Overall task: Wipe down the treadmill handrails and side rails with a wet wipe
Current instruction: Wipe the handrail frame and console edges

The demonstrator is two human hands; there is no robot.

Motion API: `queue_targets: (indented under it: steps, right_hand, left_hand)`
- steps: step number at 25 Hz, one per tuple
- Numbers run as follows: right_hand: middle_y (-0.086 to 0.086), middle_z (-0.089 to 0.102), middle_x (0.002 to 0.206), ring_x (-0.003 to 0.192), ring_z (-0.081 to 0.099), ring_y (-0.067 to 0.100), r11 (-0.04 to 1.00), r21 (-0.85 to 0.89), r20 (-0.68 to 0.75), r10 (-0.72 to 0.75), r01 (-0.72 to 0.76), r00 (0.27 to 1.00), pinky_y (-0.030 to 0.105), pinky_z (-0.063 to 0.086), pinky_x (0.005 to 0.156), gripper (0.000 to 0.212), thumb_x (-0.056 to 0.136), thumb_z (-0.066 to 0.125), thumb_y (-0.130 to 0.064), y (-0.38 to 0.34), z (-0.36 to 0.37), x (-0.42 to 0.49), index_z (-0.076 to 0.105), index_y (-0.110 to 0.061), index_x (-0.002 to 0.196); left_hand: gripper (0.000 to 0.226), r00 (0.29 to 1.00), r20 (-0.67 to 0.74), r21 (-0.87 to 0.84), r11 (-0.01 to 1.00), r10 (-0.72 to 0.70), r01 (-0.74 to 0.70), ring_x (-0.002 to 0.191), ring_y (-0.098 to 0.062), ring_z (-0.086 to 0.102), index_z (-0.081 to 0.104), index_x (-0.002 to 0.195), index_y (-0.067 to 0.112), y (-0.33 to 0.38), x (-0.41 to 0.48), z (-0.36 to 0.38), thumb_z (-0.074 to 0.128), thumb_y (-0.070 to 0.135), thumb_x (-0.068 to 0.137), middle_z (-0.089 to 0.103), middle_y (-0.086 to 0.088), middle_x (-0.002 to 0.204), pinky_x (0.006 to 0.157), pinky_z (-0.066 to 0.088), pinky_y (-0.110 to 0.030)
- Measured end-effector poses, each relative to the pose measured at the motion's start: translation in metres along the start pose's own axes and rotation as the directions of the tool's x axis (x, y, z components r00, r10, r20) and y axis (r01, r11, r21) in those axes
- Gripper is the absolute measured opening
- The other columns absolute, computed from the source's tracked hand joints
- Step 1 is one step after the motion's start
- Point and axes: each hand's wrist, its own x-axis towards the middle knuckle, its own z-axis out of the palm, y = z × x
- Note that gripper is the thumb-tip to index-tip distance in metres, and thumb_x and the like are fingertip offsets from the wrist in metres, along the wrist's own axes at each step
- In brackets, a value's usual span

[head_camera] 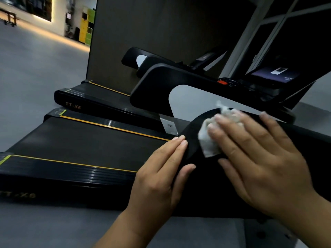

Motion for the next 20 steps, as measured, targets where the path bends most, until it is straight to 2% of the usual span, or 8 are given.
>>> queue_targets:
  steps: [2,5,9,11,13,15,17,20]
  right_hand:
    - [0.014,0.024,0.168,0.154,0.024,0.04,0.997,-0.06,0.002,0.043,-0.043,0.999,0.061,0.02,0.123,0.065,0.107,0.043,-0.042,-0.007,0.017,-0.015,0.03,-0.008,0.16]
    - [0.009,0.005,0.173,0.158,0.008,0.035,0.988,-0.156,0.043,0.013,-0.006,0.999,0.059,0.007,0.126,0.075,0.107,0.035,-0.054,-0.008,0.034,-0.042,0.014,-0.01,0.164]
    - [0.014,-0.005,0.172,0.158,0.002,0.038,0.967,-0.072,0.029,0.248,-0.246,0.968,0.057,0.003,0.127,0.083,0.106,0.024,-0.061,-0.009,0.033,-0.041,0.005,-0.005,0.163]
    - [0.016,0.001,0.172,0.158,0.006,0.039,0.977,-0.001,0.023,0.212,-0.213,0.977,0.057,0.007,0.127,0.084,0.106,0.024,-0.063,-0.022,0.034,-0.031,0.009,-0.004,0.163]
    - [0.014,0.015,0.17,0.157,0.015,0.037,0.986,0.026,0.007,0.162,-0.162,0.987,0.057,0.014,0.126,0.079,0.106,0.029,-0.06,-0.017,0.024,-0.019,0.019,-0.005,0.162]
    - [0.017,0.029,0.165,0.152,0.028,0.039,0.975,0.086,0.001,0.204,-0.204,0.979,0.059,0.021,0.124,0.075,0.106,0.033,-0.057,-0.009,0.013,-0.007,0.032,-0.003,0.158]
    - [0.019,0.043,0.158,0.146,0.039,0.042,0.966,0.139,0.028,0.217,-0.219,0.976,0.061,0.027,0.121,0.073,0.106,0.035,-0.058,-0.012,0.006,0.006,0.046,-0.001,0.15]
    - [0.015,0.057,0.145,0.135,0.051,0.039,0.978,0.144,0.117,0.138,-0.154,0.984,0.054,0.038,0.114,0.065,0.106,0.035,-0.056,-0.005,-0.006,0.026,0.059,-0.005,0.139]
  left_hand:
    - [0.041,1.0,-0.008,0.002,1.0,-0.01,0.01,0.134,-0.021,0.058,0.063,0.133,-0.005,0.0,0.0,0.0,0.054,0.025,0.107,0.061,-0.013,0.14,0.109,0.049,-0.037]
    - [0.041,1.0,-0.006,-0.014,1.0,-0.011,0.011,0.134,-0.02,0.058,0.063,0.133,-0.005,0.0,-0.001,0.0,0.053,0.026,0.107,0.061,-0.013,0.14,0.109,0.049,-0.037]
    - [0.041,1.0,-0.011,-0.013,1.0,-0.009,0.009,0.134,-0.019,0.057,0.062,0.134,-0.004,0.0,-0.001,0.001,0.052,0.026,0.108,0.061,-0.012,0.141,0.11,0.049,-0.036]
    - [0.042,1.0,-0.007,-0.016,1.0,-0.011,0.01,0.135,-0.019,0.057,0.062,0.134,-0.004,-0.001,-0.002,0.001,0.051,0.027,0.109,0.061,-0.012,0.141,0.11,0.049,-0.036]
    - [0.042,1.0,-0.006,-0.015,1.0,-0.009,0.009,0.134,-0.02,0.057,0.062,0.134,-0.004,0.0,-0.002,0.0,0.051,0.028,0.108,0.061,-0.012,0.141,0.11,0.049,-0.036]
    - [0.042,1.0,-0.011,-0.012,1.0,-0.008,0.008,0.134,-0.019,0.058,0.062,0.134,-0.004,0.001,-0.001,0.0,0.051,0.027,0.108,0.061,-0.012,0.141,0.11,0.049,-0.035]
    - [0.041,1.0,-0.018,-0.01,1.0,-0.008,0.007,0.134,-0.02,0.058,0.063,0.134,-0.004,0.0,-0.002,0.001,0.052,0.027,0.108,0.061,-0.012,0.141,0.109,0.049,-0.036]
    - [0.039,0.999,-0.029,-0.026,0.999,-0.019,0.019,0.132,-0.019,0.059,0.064,0.132,-0.003,0.0,-0.003,0.002,0.056,0.025,0.106,0.062,-0.012,0.14,0.108,0.05,-0.037]
